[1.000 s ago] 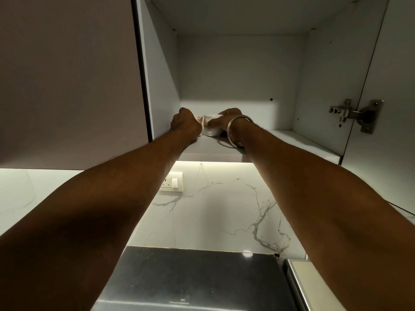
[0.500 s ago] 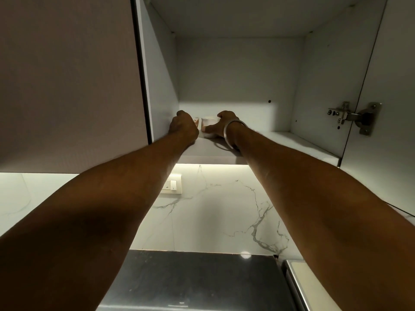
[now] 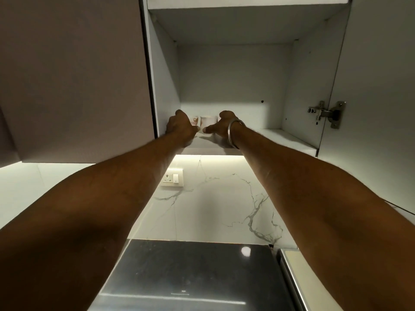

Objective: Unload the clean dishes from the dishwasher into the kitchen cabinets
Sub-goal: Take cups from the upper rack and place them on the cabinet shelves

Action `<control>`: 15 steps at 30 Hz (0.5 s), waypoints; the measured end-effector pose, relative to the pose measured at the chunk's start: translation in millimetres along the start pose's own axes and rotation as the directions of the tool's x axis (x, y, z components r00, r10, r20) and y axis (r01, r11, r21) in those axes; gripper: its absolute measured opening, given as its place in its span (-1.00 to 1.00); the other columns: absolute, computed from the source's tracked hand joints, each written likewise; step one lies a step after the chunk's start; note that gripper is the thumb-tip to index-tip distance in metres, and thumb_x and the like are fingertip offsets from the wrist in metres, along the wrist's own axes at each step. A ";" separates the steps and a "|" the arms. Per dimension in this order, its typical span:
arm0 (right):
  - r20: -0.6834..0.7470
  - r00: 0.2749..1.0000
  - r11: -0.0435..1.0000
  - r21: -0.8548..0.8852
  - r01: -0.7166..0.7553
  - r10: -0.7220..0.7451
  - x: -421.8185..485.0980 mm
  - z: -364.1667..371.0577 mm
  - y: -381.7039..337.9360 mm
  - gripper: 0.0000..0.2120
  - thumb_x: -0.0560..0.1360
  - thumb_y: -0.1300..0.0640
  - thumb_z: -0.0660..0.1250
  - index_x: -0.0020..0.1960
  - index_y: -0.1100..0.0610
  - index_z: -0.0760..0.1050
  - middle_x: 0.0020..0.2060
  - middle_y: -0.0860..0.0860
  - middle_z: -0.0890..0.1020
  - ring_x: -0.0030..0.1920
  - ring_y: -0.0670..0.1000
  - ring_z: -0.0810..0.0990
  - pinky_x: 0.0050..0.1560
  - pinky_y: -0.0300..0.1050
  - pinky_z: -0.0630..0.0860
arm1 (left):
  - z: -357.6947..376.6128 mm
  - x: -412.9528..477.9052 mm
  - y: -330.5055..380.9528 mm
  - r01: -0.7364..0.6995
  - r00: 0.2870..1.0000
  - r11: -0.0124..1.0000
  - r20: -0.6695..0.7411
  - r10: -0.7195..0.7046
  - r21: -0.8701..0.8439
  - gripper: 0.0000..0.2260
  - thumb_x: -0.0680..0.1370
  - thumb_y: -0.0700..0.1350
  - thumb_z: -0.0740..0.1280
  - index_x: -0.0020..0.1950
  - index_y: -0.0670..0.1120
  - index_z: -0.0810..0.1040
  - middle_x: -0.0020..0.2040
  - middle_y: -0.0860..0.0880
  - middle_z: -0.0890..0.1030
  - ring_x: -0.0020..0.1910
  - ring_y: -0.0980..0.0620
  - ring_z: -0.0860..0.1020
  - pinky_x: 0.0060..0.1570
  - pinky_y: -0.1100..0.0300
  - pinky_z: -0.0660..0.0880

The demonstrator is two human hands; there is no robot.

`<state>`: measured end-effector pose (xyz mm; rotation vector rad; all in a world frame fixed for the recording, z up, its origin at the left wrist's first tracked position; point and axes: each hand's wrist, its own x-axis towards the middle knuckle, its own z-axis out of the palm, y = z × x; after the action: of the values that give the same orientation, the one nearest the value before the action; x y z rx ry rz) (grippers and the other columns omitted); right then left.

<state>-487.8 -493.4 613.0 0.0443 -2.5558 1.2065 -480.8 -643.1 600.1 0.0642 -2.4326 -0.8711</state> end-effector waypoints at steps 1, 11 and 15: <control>-0.013 1.000 1.000 0.022 0.008 -0.008 -8.3 -0.6 -0.8 -0.24 0.29 -0.04 0.65 0.36 0.17 0.42 0.21 0.11 0.58 0.14 0.16 0.56 0.12 -0.01 0.51 | -4.6 -8.9 1.2 -0.014 1.000 1.000 -0.002 0.014 0.005 -0.46 0.53 0.02 0.51 0.35 -0.21 0.40 0.29 -0.23 0.55 0.24 -0.23 0.55 -0.07 0.12 0.36; -0.124 0.982 0.984 0.092 0.154 -0.142 -112.7 -17.7 1.9 -0.25 0.34 0.08 0.60 0.47 0.08 0.40 0.33 0.08 0.54 0.28 0.07 0.55 0.16 -0.20 0.48 | -44.0 -114.7 18.6 -0.137 0.989 0.990 -0.069 0.134 -0.043 -0.51 0.57 0.02 0.45 0.41 -0.14 0.42 0.28 -0.19 0.56 0.24 -0.21 0.55 0.05 0.02 0.48; -0.180 0.961 0.968 0.103 0.228 -0.207 -165.4 -21.7 9.3 -0.34 0.38 0.15 0.57 0.43 0.08 0.43 0.30 0.09 0.56 0.28 0.05 0.54 0.19 -0.19 0.47 | -53.9 -166.2 21.8 -0.168 0.984 0.983 -0.078 0.162 -0.075 -0.52 0.60 -0.04 0.42 0.48 -0.11 0.41 0.35 -0.17 0.55 0.35 -0.18 0.49 0.27 -0.04 0.46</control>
<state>-326.3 -488.3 570.5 0.2355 -2.2619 1.2239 -309.3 -620.0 567.5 -0.1324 -2.2965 -0.8763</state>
